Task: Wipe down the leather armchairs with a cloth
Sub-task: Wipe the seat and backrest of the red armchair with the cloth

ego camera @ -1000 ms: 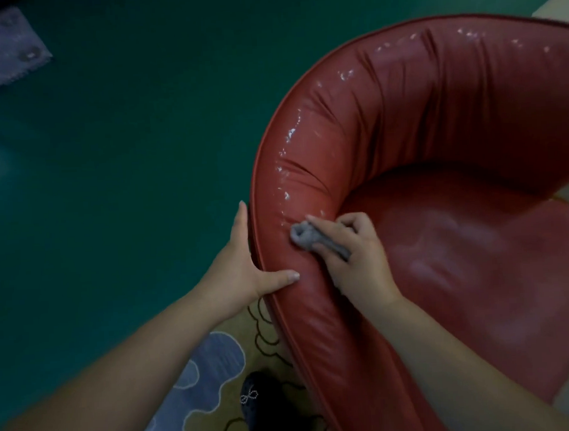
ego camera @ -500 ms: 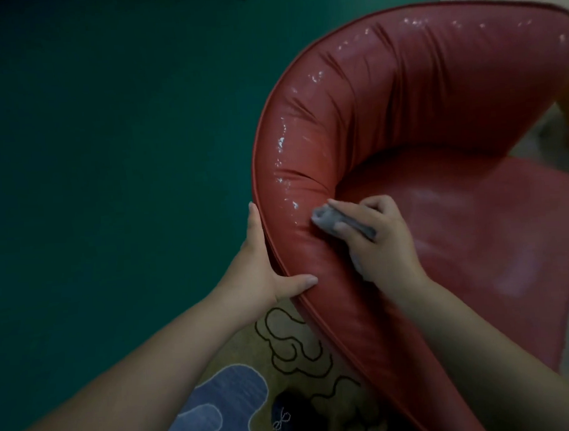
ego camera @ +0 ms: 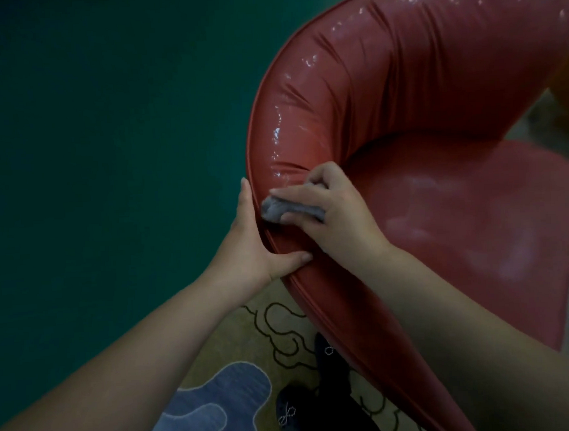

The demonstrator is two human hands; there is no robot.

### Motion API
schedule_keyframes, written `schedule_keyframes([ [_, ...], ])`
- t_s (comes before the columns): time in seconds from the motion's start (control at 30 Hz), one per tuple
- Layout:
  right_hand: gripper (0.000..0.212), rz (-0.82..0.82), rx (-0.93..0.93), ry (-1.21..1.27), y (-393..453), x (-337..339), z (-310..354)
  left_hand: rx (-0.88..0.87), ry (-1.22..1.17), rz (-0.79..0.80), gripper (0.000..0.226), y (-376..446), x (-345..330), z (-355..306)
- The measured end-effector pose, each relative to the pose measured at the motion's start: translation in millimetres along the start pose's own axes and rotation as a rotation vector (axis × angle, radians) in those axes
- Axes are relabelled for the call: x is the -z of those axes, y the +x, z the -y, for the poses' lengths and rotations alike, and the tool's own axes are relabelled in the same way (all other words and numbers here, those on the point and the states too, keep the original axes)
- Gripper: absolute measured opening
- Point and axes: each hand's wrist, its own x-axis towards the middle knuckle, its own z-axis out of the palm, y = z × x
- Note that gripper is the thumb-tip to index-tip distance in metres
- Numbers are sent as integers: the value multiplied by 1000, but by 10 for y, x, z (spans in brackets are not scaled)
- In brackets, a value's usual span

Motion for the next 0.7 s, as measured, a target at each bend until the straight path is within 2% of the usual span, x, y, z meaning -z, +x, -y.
schedule_keyframes([
  [0.03, 35, -4, -34, -7, 13, 25, -53, -1, -3, 5, 141, 22, 5, -8],
  [0.17, 33, -189, -444, 47, -125, 261, -294, 7, -17, -8, 142, 78, 20, -32],
  [0.2, 33, -212, -463, 62, -139, 252, -273, 10, -23, -11, 142, 94, 9, -34],
  [0.27, 35, -184, -314, 130, -64, 151, -108, 6, -35, -27, 143, 130, -7, -28],
  [0.33, 38, -36, -64, 101, 31, -3, 29, 14, -42, -41, 142, 159, -5, -21],
  [0.37, 37, 9, -7, 73, 71, -51, 28, 20, -36, -42, 141, 166, 5, -25],
  [0.43, 35, -48, -87, 77, 145, -31, -90, 14, -22, -37, 141, 190, 47, -46],
  [0.53, 33, -190, -384, 114, 212, 130, -297, 22, -26, -25, 141, 226, 121, -86],
  [0.57, 33, -222, -412, 114, 252, 140, -303, 17, -20, -22, 141, 243, 133, -92],
  [0.63, 34, -220, -273, 122, 378, 53, -173, -2, 14, -24, 140, 279, 138, -98],
  [0.7, 35, -80, -51, 91, 489, -95, -12, -11, 36, -34, 136, 302, 132, -89],
])
